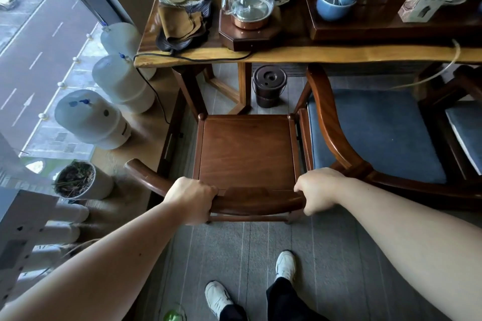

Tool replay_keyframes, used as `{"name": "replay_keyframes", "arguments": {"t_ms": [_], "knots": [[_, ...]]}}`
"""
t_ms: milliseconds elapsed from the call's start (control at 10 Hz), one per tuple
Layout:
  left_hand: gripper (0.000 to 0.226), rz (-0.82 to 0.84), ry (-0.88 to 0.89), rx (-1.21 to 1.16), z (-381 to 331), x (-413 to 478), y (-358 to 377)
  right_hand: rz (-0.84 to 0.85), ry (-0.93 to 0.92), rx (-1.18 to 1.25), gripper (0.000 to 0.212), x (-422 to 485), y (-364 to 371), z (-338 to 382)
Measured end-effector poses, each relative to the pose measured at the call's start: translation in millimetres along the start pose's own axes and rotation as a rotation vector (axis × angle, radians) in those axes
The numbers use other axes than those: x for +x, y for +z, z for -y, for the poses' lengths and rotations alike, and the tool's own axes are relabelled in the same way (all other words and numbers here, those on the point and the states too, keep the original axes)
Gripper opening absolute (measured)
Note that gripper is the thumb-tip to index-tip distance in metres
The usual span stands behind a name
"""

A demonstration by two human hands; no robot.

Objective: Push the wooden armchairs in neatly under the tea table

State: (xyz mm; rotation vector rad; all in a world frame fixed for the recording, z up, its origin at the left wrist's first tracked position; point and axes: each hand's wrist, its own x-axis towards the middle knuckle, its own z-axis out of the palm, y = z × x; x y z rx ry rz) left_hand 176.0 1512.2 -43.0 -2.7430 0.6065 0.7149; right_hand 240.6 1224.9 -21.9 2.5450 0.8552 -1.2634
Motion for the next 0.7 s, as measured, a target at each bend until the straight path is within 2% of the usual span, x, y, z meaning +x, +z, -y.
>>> {"name": "replay_keyframes", "arguments": {"t_ms": [100,200,300,400,600,700], "knots": [[0.019,-0.015,-0.027,-0.017,-0.4,-0.7,1.6,-0.011,-0.024,-0.010,0.051,-2.2,1.1,0.4],[0.018,-0.041,-0.049,-0.054,-0.4,-1.3,4.7,-0.093,-0.021,-0.026,0.036,-8.4,5.4,1.6],[0.022,-0.090,-0.044,-0.081,0.1,-1.8,10.0,-0.202,-0.021,-0.044,0.037,-12.4,15.2,2.8],[0.036,-0.101,-0.038,-0.096,0.6,-2.5,9.2,-0.284,-0.028,-0.041,0.036,-14.6,25.0,5.2],[0.068,-0.063,-0.003,-0.181,0.9,-12.4,-5.9,-0.416,-0.091,0.019,0.073,-12.7,26.7,10.1],[0.073,-0.165,0.007,-0.171,1.3,-13.6,-26.7,-0.480,-0.126,-0.009,0.080,-11.4,8.6,11.6]]}}
